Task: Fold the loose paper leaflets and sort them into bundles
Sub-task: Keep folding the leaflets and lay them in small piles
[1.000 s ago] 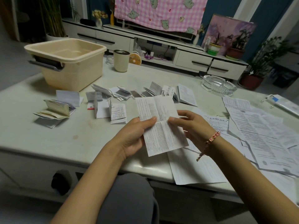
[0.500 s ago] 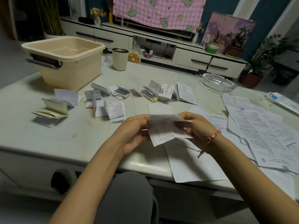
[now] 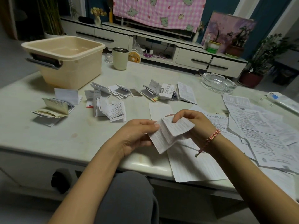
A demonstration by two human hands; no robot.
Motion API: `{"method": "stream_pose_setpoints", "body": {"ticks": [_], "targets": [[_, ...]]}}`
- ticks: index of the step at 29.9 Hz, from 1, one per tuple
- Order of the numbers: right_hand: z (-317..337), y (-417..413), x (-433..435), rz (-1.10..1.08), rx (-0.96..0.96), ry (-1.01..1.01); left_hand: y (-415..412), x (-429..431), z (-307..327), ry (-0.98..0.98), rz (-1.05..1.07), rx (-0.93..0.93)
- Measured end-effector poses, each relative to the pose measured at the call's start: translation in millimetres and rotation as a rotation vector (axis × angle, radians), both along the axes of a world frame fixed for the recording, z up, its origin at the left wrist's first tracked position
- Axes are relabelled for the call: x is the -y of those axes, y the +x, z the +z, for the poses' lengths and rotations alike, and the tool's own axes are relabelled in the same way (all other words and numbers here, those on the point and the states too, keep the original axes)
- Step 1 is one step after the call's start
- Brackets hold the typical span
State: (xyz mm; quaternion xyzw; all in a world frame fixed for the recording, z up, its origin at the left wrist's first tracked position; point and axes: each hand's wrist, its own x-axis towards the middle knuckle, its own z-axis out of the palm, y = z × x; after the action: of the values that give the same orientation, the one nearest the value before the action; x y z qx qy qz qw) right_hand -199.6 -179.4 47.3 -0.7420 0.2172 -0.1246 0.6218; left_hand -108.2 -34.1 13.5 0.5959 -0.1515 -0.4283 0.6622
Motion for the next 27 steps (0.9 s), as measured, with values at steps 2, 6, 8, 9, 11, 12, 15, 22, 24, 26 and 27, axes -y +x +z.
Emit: {"method": "stream_pose_setpoints", "body": {"ticks": [2, 6, 8, 9, 11, 12, 15, 22, 24, 26, 27], "targets": [[0, 3, 0, -0.107, 0.025, 0.039, 2, 1, -1, -0.020, 0.068, 0.004], [-1, 6, 4, -0.446, 0.142, -0.018, 4, 0, -2, -0.084, 0.199, 0.032], [2, 6, 1, -0.468, 0.213, -0.079, 4, 0, -1, -0.115, 0.239, 0.024], [3, 6, -2, -0.414, 0.235, -0.116, 5, 0, -1, -0.131, 0.255, 0.014], [1, 9, -11, -0.213, 0.225, -0.196, 5, 1, 0, -0.161, 0.267, 0.023], [-3, 11, -14, -0.109, 0.179, -0.237, 5, 2, 0, -0.166, 0.267, 0.041], [-15, 17, -21, 0.082, 0.049, -0.297, 5, 2, 0, -0.149, 0.283, 0.071], [-21, 21, -27, 0.185, 0.000, -0.171, 8, 0, -4, -0.189, 0.340, 0.201], [-22, 23, -27, 0.211, 0.003, -0.152, 8, -1, -4, -0.138, 0.306, 0.326], [-22, 25, -29, 0.188, 0.003, -0.129, 8, -2, -5, -0.108, 0.314, 0.393], [-21, 26, -29, 0.169, 0.000, -0.122, 9, -1, -6, -0.104, 0.333, 0.396]]}}
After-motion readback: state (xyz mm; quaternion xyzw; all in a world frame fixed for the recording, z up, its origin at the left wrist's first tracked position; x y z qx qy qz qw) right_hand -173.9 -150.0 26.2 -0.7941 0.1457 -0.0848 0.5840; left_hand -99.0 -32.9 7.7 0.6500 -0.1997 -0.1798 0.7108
